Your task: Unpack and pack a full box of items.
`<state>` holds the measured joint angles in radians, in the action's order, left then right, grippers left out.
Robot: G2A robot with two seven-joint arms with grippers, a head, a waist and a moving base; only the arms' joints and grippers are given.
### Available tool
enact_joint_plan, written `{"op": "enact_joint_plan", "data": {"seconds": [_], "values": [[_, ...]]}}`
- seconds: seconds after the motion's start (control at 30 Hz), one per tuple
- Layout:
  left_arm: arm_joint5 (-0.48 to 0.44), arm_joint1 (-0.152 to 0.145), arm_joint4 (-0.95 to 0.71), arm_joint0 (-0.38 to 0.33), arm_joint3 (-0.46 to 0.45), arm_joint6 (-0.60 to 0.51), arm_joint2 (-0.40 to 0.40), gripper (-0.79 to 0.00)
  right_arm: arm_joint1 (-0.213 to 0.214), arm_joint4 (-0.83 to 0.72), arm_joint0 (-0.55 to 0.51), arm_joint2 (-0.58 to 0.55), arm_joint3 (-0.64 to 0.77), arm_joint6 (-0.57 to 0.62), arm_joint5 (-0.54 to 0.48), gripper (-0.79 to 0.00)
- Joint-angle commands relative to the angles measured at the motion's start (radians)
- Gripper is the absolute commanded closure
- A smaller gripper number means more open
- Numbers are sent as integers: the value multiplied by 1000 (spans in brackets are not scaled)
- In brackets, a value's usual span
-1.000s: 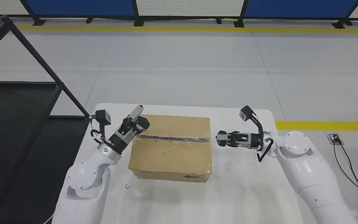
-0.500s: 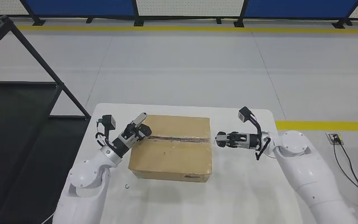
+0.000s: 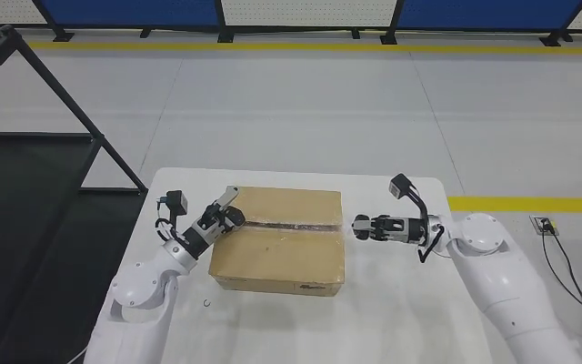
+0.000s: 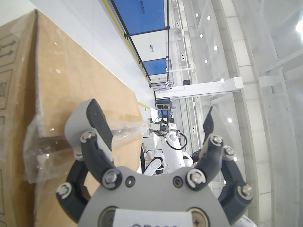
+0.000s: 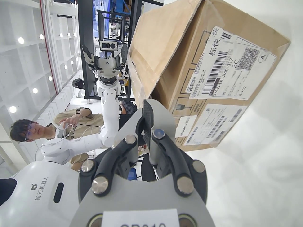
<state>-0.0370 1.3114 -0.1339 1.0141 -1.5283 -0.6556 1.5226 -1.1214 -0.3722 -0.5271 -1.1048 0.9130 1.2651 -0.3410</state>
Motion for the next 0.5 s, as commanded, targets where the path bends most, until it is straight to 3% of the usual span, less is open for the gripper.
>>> {"op": "enact_joint_plan", "data": {"seconds": [0.0,0.47], "values": [[2,-1,3,-5,11,16,-3,-785,2,1,-3,-2,4,0,1,0],[23,-11,7,-25,46,33,-24,-785,9,19,-16,-4,20,-2,12,0]]}}
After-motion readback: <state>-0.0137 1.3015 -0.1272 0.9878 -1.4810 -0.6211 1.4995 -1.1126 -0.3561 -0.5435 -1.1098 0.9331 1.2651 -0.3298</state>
